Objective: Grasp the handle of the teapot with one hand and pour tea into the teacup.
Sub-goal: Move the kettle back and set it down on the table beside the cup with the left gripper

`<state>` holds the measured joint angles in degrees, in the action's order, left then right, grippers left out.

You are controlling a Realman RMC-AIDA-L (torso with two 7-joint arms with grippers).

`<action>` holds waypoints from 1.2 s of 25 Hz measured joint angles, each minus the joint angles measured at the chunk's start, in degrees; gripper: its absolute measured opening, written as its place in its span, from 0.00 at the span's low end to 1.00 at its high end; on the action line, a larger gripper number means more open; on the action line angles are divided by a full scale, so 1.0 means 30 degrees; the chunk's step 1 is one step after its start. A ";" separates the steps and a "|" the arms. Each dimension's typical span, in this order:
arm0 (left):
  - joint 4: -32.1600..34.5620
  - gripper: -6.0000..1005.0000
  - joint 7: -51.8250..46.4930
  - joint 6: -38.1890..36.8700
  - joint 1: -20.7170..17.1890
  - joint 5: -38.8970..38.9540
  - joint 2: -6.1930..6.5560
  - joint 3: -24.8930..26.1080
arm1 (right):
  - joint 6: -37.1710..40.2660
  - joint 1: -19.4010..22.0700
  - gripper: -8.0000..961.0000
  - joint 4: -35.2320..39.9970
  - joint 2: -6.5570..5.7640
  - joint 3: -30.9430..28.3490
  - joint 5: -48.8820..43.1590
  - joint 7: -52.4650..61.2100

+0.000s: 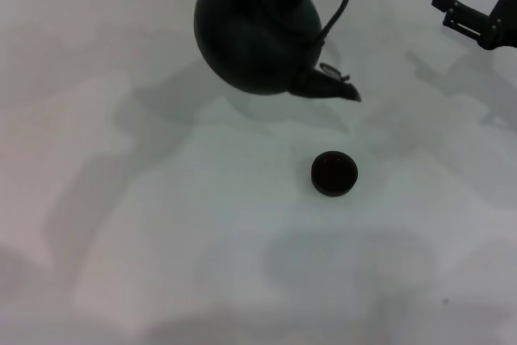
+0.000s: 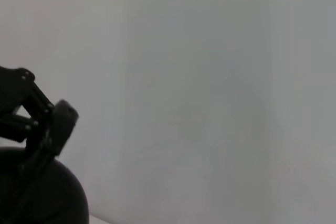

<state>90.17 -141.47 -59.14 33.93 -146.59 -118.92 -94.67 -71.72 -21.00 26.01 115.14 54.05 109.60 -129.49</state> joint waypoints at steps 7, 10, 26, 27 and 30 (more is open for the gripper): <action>0.0276 0.10 0.1633 -0.0029 -0.0959 0.2112 0.0003 0.1270 | 0.0000 -0.0024 0.90 0.0000 -0.0023 0.0000 -0.0001 0.0011; 0.0347 0.10 0.2236 -0.0004 -0.1365 0.2750 0.0003 0.1666 | 0.0001 -0.0041 0.90 0.0000 -0.0026 0.0000 0.0000 0.0011; 0.0776 0.11 0.5410 0.0025 -0.3696 0.6422 0.0036 0.3540 | 0.0145 -0.0077 0.90 0.0000 -0.0031 0.0000 0.0000 0.0021; 0.0776 0.11 0.5660 0.0023 -0.3835 0.6701 0.0033 0.3636 | 0.0149 -0.0069 0.90 0.0000 -0.0032 0.0001 0.0000 0.0024; 0.0777 0.11 0.6331 0.0020 -0.4270 0.7376 0.0028 0.3936 | 0.0168 -0.0034 0.90 0.0000 -0.0032 0.0000 -0.0005 0.0030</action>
<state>92.50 -122.48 -59.08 21.12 -124.47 -118.84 -82.86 -71.22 -21.11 26.01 115.04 54.05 109.58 -129.40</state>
